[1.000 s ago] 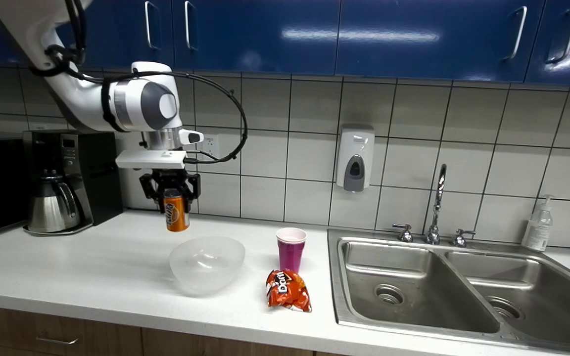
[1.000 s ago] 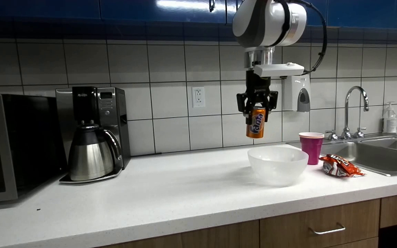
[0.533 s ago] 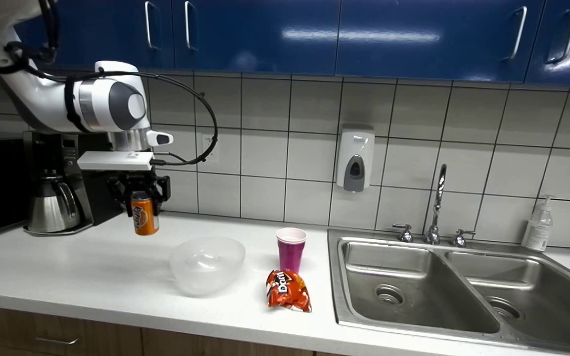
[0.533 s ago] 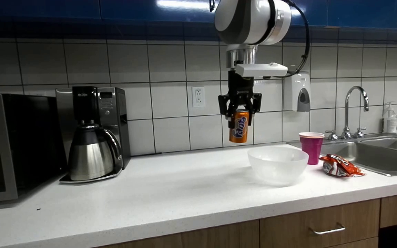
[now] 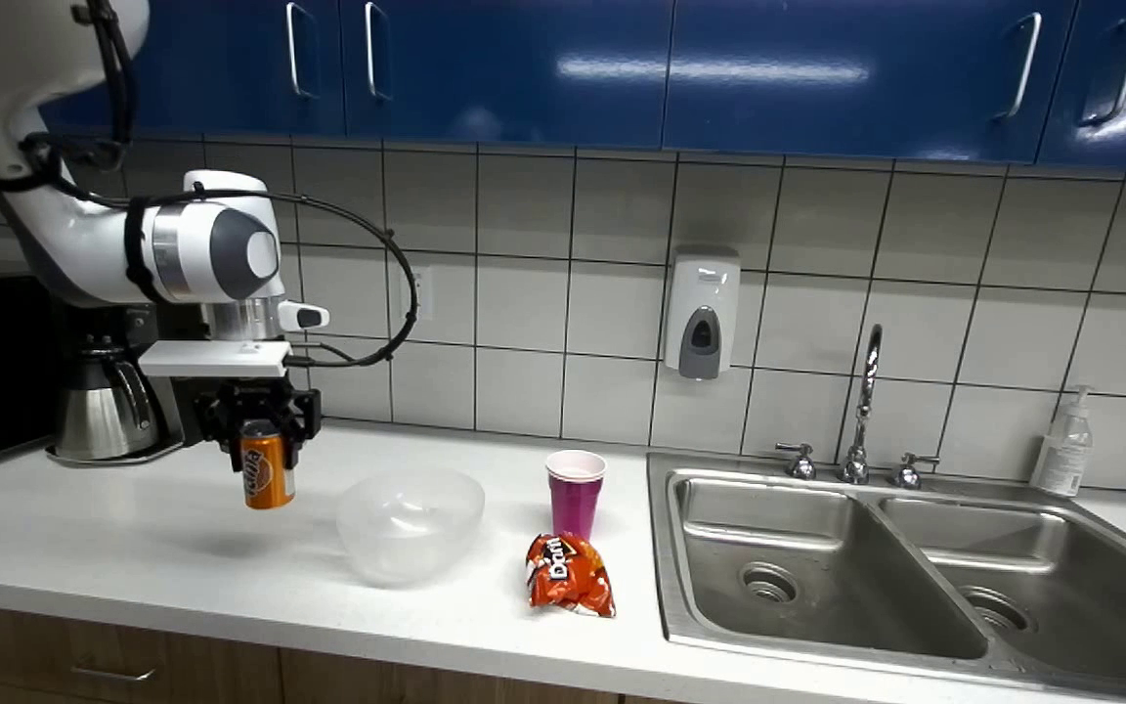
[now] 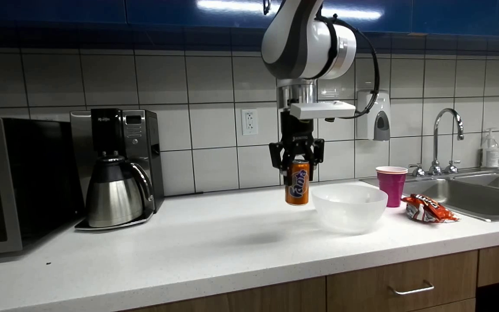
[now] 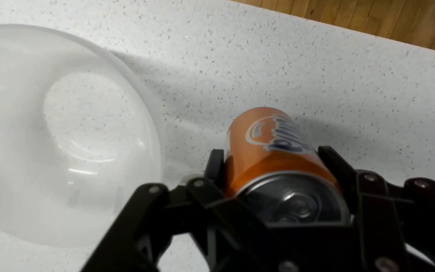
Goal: Pick up the orange fanta can from the clear bowl and put it on the kitchen counter
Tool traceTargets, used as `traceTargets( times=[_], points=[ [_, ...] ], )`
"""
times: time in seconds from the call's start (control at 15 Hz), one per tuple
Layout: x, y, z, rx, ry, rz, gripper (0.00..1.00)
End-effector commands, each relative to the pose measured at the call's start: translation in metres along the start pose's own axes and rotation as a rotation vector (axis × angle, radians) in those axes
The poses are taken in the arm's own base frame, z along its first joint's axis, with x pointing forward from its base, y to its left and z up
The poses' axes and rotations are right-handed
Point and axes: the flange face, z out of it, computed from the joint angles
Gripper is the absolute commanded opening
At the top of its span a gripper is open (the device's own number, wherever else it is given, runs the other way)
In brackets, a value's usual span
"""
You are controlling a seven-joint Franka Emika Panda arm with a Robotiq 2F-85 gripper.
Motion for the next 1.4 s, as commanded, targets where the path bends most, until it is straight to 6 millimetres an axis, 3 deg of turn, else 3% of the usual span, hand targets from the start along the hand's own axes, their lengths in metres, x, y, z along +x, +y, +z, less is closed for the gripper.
traceTargets(
  times=[0.0,0.53,1.13,1.2,1.33],
  points=[
    [0.010,-0.002,0.024,0.015,-0.024,0.019,0.39],
    [0.022,-0.003,0.060,0.031,-0.053,0.013,0.39],
    [0.031,-0.006,0.075,0.043,-0.073,0.009,0.39],
    [0.031,-0.006,0.074,0.042,-0.073,0.009,0.89],
    [0.033,-0.007,0.072,0.041,-0.069,0.010,0.97]
  ],
)
